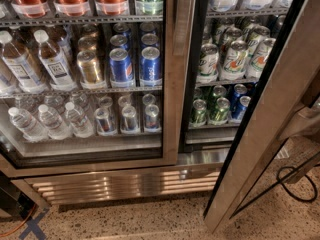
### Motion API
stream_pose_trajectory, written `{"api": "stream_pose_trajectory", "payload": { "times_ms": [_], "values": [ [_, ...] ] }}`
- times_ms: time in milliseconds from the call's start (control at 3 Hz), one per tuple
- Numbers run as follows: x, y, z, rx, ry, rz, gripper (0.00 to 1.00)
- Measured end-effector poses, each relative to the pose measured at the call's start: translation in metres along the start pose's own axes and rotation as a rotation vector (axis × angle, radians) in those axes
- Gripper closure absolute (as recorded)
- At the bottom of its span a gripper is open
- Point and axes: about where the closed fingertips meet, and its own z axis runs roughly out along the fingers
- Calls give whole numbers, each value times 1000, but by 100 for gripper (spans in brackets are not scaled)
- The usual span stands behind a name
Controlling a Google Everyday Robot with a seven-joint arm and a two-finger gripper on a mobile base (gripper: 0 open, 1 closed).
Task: Open right fridge door
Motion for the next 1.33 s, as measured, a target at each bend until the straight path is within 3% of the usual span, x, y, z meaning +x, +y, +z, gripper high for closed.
{"api": "stream_pose_trajectory", "payload": {
  "times_ms": [333,667,1333],
  "values": [
    [0,0,0,0,0,0,37],
    [4,5,-5,-7,3,-2,13],
    [4,5,-5,-7,3,-2,11]
  ]
}}
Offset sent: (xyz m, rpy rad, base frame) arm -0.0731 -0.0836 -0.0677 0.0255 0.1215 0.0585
